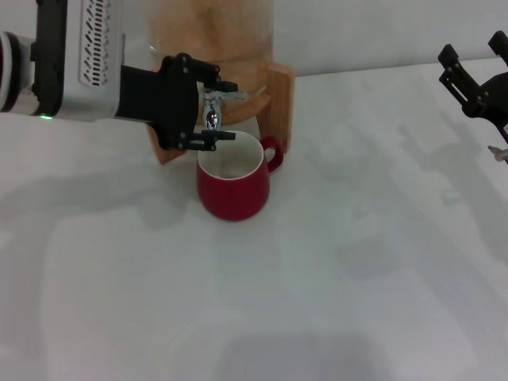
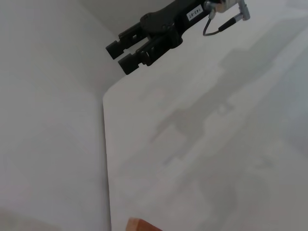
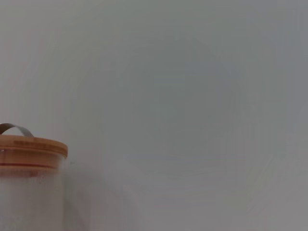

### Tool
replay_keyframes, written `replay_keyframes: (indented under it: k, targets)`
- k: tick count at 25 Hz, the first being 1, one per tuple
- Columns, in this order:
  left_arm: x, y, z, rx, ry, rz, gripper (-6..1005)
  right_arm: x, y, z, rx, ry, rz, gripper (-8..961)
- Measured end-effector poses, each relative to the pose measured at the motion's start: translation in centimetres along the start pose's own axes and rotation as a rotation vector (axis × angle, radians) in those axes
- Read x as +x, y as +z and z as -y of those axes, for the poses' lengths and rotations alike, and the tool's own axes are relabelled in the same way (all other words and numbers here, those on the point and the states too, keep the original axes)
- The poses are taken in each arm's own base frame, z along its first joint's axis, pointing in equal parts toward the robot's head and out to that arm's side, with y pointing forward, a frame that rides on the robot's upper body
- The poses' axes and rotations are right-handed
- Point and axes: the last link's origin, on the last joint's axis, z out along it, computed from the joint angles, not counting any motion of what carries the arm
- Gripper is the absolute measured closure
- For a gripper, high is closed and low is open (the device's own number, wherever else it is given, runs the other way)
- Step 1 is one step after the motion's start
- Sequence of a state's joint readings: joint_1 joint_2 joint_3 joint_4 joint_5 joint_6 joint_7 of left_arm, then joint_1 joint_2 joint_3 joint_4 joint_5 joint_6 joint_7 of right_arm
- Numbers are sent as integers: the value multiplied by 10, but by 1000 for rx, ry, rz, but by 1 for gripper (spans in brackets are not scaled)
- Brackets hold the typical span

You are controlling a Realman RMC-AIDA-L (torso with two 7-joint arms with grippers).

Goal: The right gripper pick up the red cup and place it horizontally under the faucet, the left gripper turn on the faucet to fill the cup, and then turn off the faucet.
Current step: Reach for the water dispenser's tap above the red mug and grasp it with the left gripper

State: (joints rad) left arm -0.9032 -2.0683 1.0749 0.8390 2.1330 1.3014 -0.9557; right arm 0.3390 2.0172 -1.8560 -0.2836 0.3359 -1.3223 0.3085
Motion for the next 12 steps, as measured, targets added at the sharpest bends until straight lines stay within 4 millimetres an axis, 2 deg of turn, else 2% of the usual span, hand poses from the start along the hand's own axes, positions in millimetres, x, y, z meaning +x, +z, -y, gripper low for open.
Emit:
replay_keyframes:
  k: [12]
  targets:
    - [0, -2, 6, 24, 20, 11, 398, 1, 2, -1, -2, 0, -10, 137]
